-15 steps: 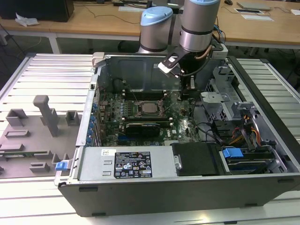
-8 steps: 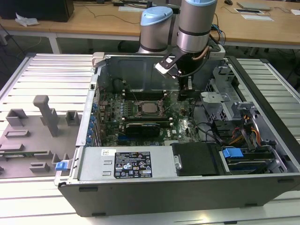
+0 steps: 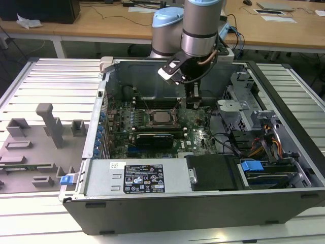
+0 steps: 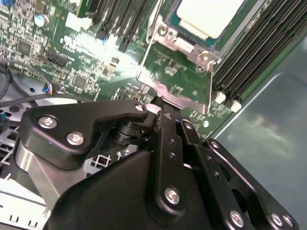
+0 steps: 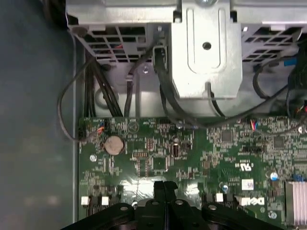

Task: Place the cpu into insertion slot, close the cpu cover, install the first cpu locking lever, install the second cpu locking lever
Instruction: 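Close the cpu cover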

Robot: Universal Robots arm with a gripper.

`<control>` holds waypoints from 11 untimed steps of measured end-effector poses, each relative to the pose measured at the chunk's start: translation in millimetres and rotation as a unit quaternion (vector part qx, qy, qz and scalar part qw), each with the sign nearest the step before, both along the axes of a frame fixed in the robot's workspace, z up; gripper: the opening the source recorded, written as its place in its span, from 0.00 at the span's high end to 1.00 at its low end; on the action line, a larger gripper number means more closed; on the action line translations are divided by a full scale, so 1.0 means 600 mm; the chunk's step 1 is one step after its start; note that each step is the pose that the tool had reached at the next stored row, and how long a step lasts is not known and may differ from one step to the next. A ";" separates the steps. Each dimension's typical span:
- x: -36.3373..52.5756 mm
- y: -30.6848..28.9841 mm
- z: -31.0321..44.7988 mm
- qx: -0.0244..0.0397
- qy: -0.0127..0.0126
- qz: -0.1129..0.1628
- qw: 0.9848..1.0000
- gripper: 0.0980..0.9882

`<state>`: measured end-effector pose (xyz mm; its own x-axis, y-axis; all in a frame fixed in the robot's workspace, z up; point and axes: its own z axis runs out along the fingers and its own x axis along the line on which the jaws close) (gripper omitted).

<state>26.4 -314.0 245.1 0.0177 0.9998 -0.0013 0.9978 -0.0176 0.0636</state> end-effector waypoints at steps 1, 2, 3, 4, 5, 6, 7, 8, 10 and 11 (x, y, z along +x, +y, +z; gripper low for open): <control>-0.003 0.0003 0.000 0.000 0.000 0.000 1.000 0.99; -0.006 0.0006 0.000 0.000 0.000 0.000 1.000 0.99; -0.009 0.0011 0.000 0.000 0.000 0.000 1.000 0.99; -0.012 0.0015 0.000 0.000 0.000 0.000 1.000 0.99; -0.015 0.0020 0.000 0.000 0.000 0.000 1.000 0.99; -0.018 0.0023 0.000 0.000 0.000 0.000 1.000 0.99; -0.020 0.0027 0.000 0.000 0.000 0.000 1.000 0.99; -0.023 0.0032 0.000 0.000 0.000 0.000 1.000 0.99; -0.028 0.0040 0.000 0.000 0.000 0.000 1.000 0.99; -0.029 0.0042 0.000 0.000 0.000 0.000 1.000 0.99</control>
